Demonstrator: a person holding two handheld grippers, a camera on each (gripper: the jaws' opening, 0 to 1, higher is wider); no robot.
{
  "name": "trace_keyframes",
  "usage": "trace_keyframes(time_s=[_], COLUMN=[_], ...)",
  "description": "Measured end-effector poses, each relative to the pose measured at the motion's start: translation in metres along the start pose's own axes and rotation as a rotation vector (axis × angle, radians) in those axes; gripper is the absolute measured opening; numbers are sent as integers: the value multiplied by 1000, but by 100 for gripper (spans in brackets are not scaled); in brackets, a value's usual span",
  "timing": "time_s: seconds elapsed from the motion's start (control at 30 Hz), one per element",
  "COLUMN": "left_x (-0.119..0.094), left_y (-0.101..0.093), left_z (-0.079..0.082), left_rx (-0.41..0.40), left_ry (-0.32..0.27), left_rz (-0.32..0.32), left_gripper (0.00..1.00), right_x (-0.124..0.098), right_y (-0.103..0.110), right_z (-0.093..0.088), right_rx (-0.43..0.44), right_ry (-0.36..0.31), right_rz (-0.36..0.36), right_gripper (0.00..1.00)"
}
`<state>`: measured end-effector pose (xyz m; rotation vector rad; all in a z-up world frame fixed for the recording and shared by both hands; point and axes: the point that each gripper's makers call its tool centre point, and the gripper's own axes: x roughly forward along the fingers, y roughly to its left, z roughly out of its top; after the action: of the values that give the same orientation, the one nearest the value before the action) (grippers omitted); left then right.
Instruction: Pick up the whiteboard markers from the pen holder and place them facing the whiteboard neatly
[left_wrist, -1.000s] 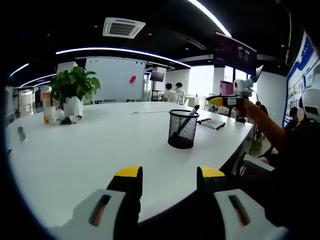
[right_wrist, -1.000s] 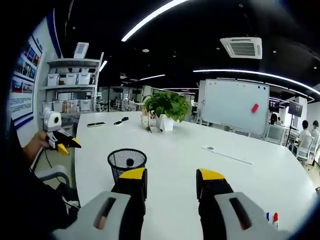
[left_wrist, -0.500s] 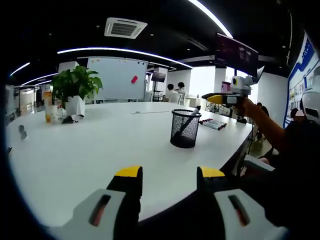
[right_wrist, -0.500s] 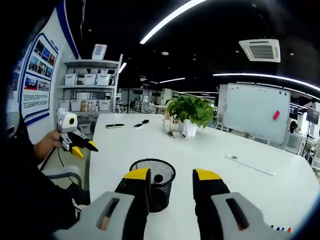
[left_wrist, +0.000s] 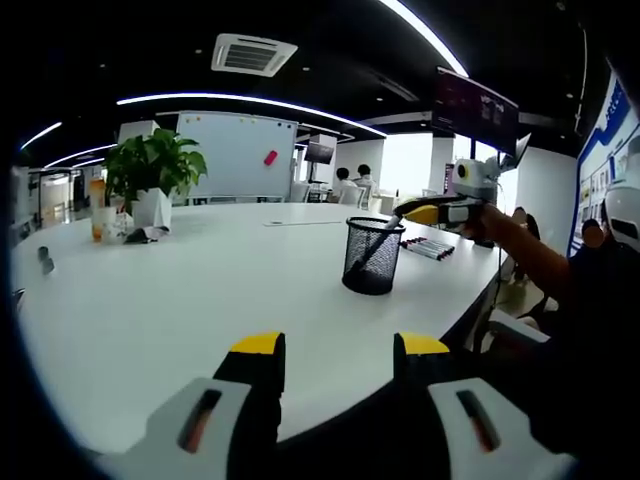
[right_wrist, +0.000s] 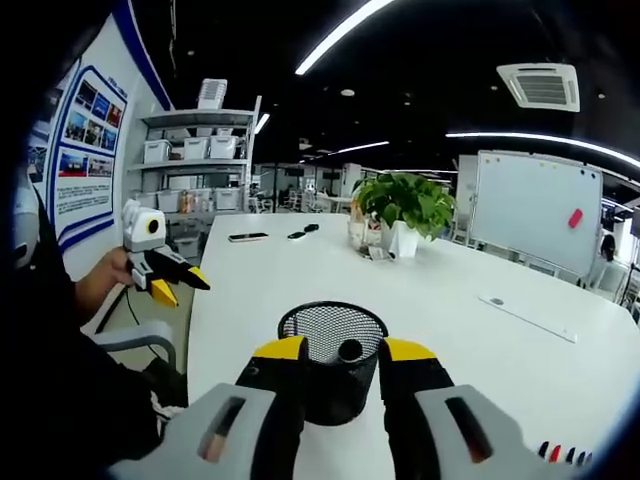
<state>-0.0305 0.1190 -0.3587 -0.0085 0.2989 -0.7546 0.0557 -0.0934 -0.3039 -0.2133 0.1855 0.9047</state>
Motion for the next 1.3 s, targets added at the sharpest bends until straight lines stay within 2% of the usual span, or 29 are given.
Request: trace_keyframes(time_s=[0.2, 0.6, 0.8, 0.97, 1.1, 1.3], left_x=[1, 0, 0, 1, 1, 1], left_y=[-1, 1, 2, 0, 1, 0], left_z=[0, -1, -1, -1, 0, 0], left_rx=[1, -3, -4, -2, -4, -3], left_ry=[0, -2, -2, 1, -2, 0], left_rz=[-2, 1, 1, -4, -2, -2], left_gripper=[45, 45, 45, 45, 45, 45], right_x=[3, 9, 10, 9, 9, 5], right_y=[7, 13, 7, 7, 6, 8], right_z=[-2, -6, -6, -5, -5, -2], right_rx=[2, 35, 100, 82, 121, 128], right_ry=[5, 22, 16, 18, 12, 16], right_rz=[20, 44, 36, 32, 34, 31], right_gripper=[24, 24, 14, 13, 13, 13])
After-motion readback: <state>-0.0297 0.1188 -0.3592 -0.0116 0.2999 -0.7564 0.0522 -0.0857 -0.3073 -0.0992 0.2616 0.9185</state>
